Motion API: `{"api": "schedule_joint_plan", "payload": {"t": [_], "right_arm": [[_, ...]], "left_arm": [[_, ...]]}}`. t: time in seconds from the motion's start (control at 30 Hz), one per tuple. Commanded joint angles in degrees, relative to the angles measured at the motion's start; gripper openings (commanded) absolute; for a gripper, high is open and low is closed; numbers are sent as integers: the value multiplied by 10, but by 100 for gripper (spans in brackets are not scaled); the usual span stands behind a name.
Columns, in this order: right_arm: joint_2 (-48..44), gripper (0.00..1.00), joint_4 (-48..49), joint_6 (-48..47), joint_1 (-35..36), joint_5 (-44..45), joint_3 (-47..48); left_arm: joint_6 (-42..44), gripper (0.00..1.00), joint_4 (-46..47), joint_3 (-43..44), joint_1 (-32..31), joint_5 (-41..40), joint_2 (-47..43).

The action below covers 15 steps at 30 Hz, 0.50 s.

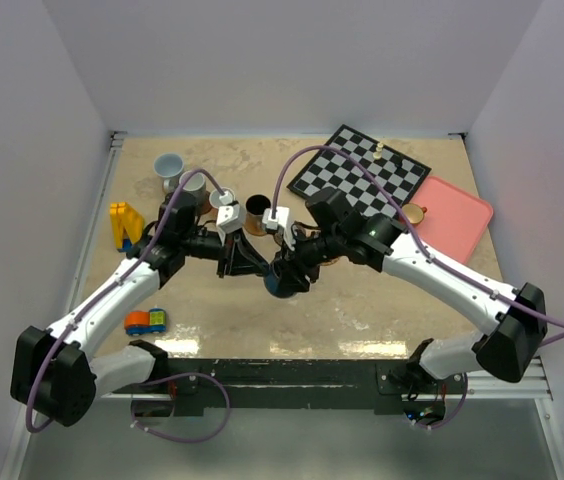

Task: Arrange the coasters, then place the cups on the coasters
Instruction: Place the cup on the coaster.

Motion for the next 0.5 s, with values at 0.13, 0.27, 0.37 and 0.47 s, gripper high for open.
{"api": "schedule_joint_plan", "payload": {"t": [0.13,0.27,0.37,0.47], "right_arm": [[-72,73,102,68,-11,131,-8],[-115,80,118,159,-90,155,-13],[-117,78,105,226,-149,191,-14],[-106,75,110,278,-150,214,-16]], "left_arm": [[-49,0,124,-31,-6,-77,-56],[-49,0,151,-54,-7,-146,-99],[-76,0,191,-79,-9,-225,-142],[-66,0,207,-95,-25,-330,-185]]}}
